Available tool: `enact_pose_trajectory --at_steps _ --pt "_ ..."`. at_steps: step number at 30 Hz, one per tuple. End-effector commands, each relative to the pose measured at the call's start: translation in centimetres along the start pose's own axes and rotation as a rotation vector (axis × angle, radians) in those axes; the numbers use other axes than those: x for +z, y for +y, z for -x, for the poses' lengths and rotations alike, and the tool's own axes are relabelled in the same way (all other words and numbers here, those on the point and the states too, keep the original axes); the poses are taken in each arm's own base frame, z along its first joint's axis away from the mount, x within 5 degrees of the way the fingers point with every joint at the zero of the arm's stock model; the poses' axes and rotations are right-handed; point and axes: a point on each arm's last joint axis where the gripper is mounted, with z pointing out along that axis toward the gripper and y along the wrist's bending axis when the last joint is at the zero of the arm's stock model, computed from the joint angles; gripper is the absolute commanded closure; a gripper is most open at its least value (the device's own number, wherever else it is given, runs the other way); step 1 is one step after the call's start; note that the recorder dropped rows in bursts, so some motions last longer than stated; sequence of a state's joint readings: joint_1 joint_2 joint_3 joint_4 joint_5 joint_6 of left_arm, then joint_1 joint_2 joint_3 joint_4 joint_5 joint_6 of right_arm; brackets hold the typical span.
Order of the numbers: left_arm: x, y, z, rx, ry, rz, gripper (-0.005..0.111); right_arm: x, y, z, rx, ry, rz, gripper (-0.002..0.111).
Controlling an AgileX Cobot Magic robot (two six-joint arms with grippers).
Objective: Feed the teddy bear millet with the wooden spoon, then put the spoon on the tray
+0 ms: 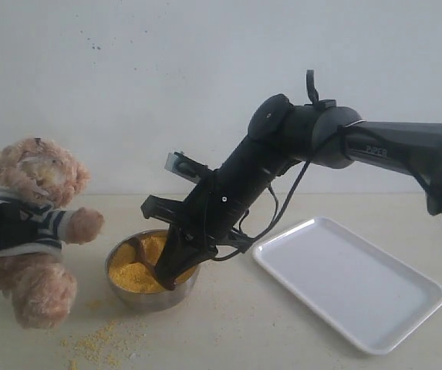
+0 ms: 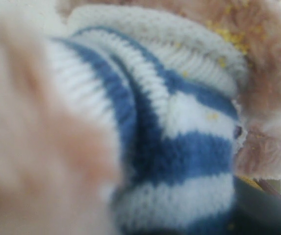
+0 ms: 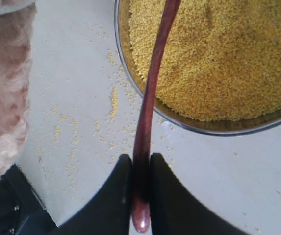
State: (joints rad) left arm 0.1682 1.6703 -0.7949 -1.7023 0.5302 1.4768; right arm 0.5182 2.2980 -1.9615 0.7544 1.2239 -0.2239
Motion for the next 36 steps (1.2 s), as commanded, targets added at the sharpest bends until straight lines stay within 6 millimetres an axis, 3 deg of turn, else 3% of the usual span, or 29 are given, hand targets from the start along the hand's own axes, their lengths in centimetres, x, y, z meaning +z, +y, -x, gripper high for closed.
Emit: enact_pose_trajectory --at_steps 1,30,36 --pt "0.0 -0.1 -0.1 -0.001 0.005 -0.018 0.103 -0.5 -0.2 0.2 -0.005 -0.019 0.013 0.109" --pt "-0.1 -0.1 -0.3 0.025 0.028 -0.016 0.103 -2.6 -1.9 0.9 0.001 -0.085 0.076 0.109" --pt "-1.5 -1.1 0.3 0.052 0.02 -0.012 0.103 -3.5 -2.6 1.1 0.03 -0.116 0.112 0.109"
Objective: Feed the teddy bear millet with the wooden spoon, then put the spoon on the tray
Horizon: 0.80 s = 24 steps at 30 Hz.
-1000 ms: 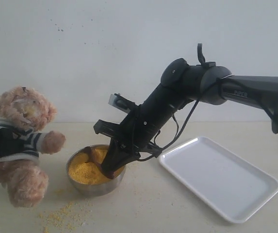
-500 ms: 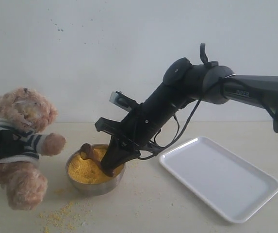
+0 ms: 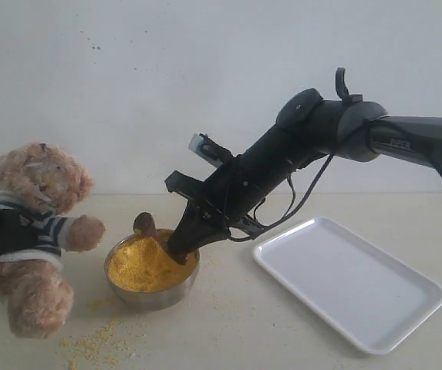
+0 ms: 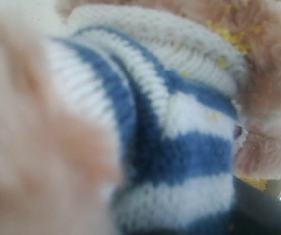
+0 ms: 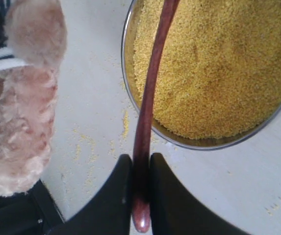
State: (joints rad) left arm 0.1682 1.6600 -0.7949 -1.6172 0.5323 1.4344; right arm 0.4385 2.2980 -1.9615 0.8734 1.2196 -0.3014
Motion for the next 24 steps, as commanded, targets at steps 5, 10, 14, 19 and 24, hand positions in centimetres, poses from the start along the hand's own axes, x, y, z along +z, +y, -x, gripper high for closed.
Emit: enact_pose_trajectory --at_steps 5,10,14,19,24 --pt "-2.7 -1.7 0.9 0.07 -0.026 0.007 0.103 -1.4 -1.3 0.3 0.035 -0.037 0.034 0.109" --pt "-1.9 -1.1 -1.0 -0.01 0.074 -0.01 0.103 -0.7 -2.7 -1.4 0.052 0.002 0.067 0.109" --pt "-1.7 -0.9 -2.2 -0.026 0.141 -0.009 0.103 -0.5 -2.8 -2.3 0.038 0.012 0.089 0.109" --pt "-2.2 -1.0 -2.8 -0.045 0.211 -0.078 0.103 -1.1 -1.8 -2.2 0.038 -0.018 0.134 0.109" --pt "-2.8 -0.9 -2.8 -0.101 0.236 -0.154 0.103 -2.2 -0.6 -2.1 0.012 -0.04 0.137 0.109"
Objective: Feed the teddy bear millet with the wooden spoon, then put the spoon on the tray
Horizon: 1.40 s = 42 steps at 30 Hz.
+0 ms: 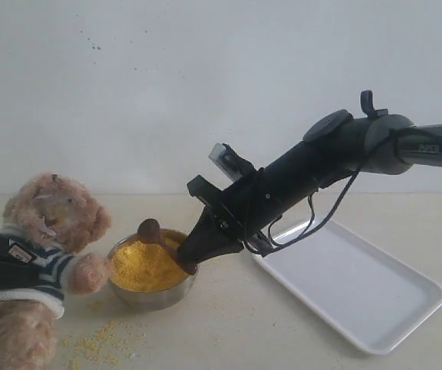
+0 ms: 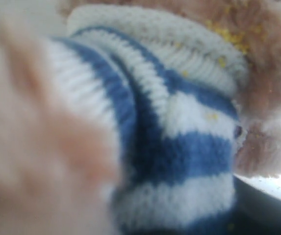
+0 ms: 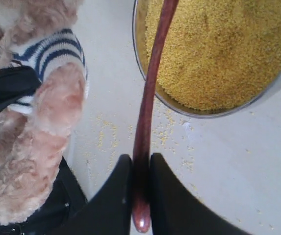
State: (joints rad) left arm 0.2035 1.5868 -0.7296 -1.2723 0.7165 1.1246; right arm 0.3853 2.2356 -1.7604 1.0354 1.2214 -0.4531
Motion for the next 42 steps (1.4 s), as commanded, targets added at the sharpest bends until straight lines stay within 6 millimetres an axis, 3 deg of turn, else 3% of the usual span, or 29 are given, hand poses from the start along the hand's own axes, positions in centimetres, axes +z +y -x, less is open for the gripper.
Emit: enact_pose_trajectory --at_steps 1,8,12,15,19,25,28,42 --pt "-0.8 0.1 -0.1 -0.066 0.014 -0.071 0.103 -1.5 1.6 0.1 -0.039 -0.037 0.013 0.109" --pt "-1.5 0.8 -1.2 -0.154 0.036 -0.13 0.103 -4.3 3.3 0.1 -0.077 -0.096 0.004 0.109" --pt "-1.3 1.3 -1.6 -0.159 0.028 -0.083 0.103 -4.7 3.2 -0.5 -0.087 -0.051 -0.124 0.109" --pt "-1.3 1.5 -1.4 -0.14 0.007 -0.058 0.103 -3.4 3.5 -1.2 -0.139 0.022 -0.229 0.109" --pt "-1.3 1.5 -1.1 -0.156 -0.031 -0.066 0.103 -1.0 4.1 -1.7 -0.166 0.083 -0.235 0.109" --pt "-1.3 1.5 -0.6 -0.158 -0.084 -0.068 0.103 1.6 2.0 -1.8 -0.071 0.136 -0.23 0.109" --pt "-1.3 1.5 -0.4 -0.151 -0.105 -0.076 0.103 2.6 1.9 -1.6 -0.049 0.115 -0.189 0.109" --pt "-1.3 1.3 -0.5 -0.147 -0.096 -0.097 0.103 4.2 1.9 -1.3 -0.008 0.086 -0.068 0.109"
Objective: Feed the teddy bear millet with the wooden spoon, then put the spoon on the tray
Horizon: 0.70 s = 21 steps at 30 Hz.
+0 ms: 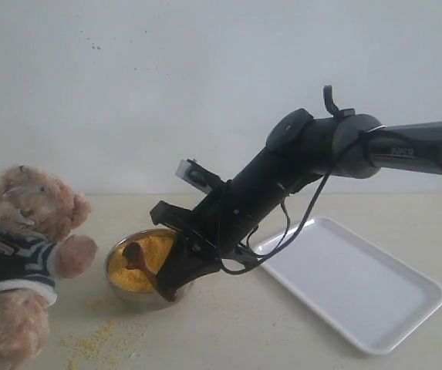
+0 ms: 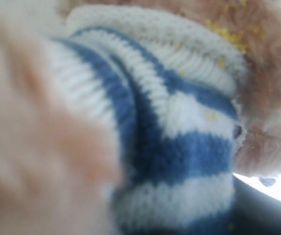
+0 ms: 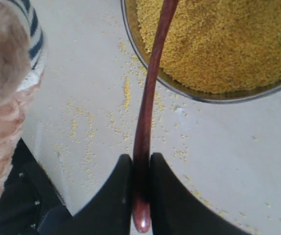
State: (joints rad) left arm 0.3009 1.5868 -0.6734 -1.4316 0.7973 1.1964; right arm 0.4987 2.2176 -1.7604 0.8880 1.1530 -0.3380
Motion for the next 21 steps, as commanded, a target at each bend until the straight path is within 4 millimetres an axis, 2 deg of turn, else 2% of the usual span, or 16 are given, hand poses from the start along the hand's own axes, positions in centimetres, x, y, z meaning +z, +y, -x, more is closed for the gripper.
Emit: enact_pose_trajectory --at_steps 1,13,21 --pt "-0.1 -0.3 0.0 -0.006 -0.006 -0.033 0.103 1.1 -0.5 -0.1 0.023 0.023 0.076 0.109" --pt "-0.1 -0.2 0.0 0.002 -0.003 -0.03 0.103 1.4 -0.8 0.0 0.016 0.027 0.101 0.109" --pt "-0.1 -0.3 -0.1 0.005 0.001 -0.031 0.103 -0.4 -2.2 0.4 0.039 -0.003 0.143 0.109"
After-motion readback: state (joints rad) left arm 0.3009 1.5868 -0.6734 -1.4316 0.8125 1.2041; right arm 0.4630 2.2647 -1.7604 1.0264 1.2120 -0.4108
